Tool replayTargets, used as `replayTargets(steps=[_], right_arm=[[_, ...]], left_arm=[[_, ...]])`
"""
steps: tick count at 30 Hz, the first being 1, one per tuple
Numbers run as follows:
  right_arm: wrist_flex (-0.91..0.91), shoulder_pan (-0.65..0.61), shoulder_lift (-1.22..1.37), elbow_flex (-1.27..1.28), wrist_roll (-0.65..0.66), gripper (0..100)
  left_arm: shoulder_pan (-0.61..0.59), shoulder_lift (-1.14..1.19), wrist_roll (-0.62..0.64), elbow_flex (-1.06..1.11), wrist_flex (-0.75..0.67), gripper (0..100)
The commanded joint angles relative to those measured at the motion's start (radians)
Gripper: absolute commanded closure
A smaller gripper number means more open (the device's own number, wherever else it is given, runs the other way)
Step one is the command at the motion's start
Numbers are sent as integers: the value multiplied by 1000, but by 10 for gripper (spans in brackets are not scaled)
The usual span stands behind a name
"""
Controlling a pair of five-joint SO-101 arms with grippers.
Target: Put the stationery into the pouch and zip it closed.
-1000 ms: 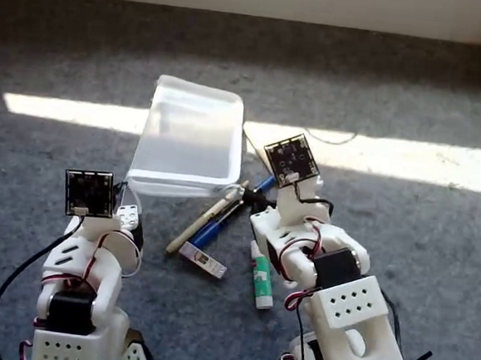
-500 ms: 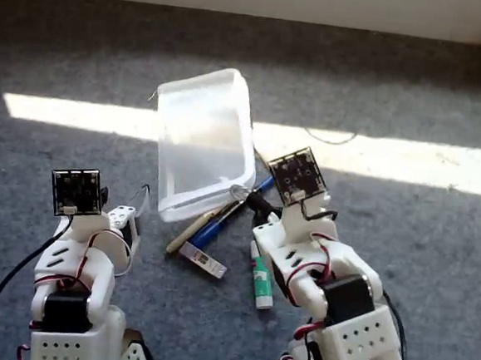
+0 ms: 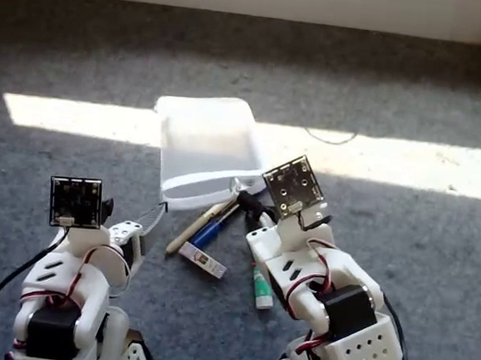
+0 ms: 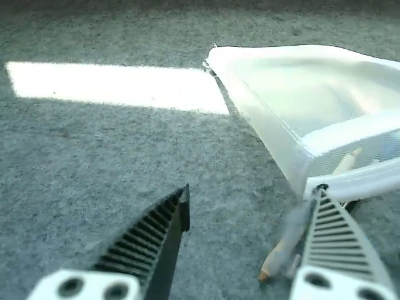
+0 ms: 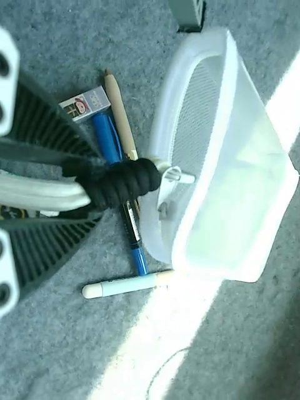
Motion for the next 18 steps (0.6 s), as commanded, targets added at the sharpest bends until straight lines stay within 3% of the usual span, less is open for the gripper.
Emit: replayTargets(steps=[1,7,14,18], right_arm=[[4,-7,12,-67,0,993],[4,-7,12,-67,0,993],[4,-7,12,-67,-2,993],[7,-7,12,-67,-2,993]], left_arm=[[27,-1,8,-104,31,708],[28,4,5,-96,43,707],[27,4,5,107,-176,708],[27,4,5,125,-222,709]])
